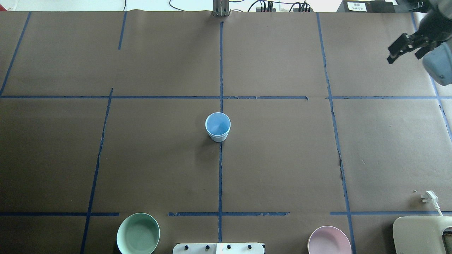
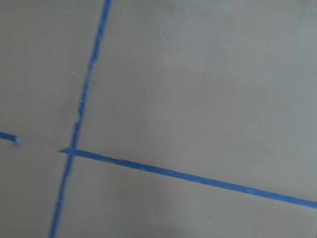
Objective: Stack blue cups with both arms
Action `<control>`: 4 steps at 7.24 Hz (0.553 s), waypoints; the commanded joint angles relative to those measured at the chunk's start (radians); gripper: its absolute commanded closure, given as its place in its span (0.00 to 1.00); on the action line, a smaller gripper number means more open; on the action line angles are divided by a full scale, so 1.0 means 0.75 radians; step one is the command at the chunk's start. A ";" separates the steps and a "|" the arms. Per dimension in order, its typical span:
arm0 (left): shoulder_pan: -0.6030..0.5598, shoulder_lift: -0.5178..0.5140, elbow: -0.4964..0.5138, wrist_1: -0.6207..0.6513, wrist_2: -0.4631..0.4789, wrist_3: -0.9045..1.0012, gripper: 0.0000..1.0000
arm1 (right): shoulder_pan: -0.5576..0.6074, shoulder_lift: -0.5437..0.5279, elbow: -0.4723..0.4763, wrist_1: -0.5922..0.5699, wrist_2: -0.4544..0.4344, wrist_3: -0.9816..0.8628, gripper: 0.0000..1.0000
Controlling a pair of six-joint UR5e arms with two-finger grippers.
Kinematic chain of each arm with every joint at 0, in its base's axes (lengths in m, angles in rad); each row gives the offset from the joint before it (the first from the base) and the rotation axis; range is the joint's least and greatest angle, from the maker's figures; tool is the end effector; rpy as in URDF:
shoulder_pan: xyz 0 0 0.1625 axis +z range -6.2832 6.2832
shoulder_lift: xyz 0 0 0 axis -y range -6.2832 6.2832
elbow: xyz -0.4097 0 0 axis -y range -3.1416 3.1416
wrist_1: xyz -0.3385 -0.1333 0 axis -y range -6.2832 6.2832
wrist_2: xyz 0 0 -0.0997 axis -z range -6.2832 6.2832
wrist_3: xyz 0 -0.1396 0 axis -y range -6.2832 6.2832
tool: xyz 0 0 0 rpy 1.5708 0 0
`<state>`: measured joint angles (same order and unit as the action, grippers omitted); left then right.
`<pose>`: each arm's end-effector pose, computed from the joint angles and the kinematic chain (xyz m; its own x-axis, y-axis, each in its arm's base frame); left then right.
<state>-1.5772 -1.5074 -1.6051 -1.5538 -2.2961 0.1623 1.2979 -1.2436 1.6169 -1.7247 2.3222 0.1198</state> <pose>-0.0433 -0.4069 0.6902 0.7393 0.1265 -0.6614 -0.1146 0.9915 0.0616 -0.1161 -0.5557 0.5049 0.6903 -0.2253 0.6875 0.1819 0.9738 0.1365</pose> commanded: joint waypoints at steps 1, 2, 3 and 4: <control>0.000 -0.009 -0.028 0.014 0.004 -0.006 0.00 | 0.209 -0.280 -0.004 0.013 0.021 -0.442 0.00; 0.000 -0.011 -0.030 0.026 -0.002 -0.010 0.00 | 0.297 -0.415 0.004 0.013 0.021 -0.527 0.00; 0.000 -0.011 -0.034 0.061 -0.010 -0.006 0.00 | 0.329 -0.507 0.004 0.076 0.023 -0.530 0.00; 0.000 -0.001 -0.040 0.049 -0.011 0.000 0.00 | 0.329 -0.579 -0.020 0.236 0.021 -0.502 0.00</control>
<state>-1.5770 -1.5130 -1.6302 -1.5195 -2.3015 0.1585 1.5261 -1.5975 1.6150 -1.6567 2.3381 -0.2579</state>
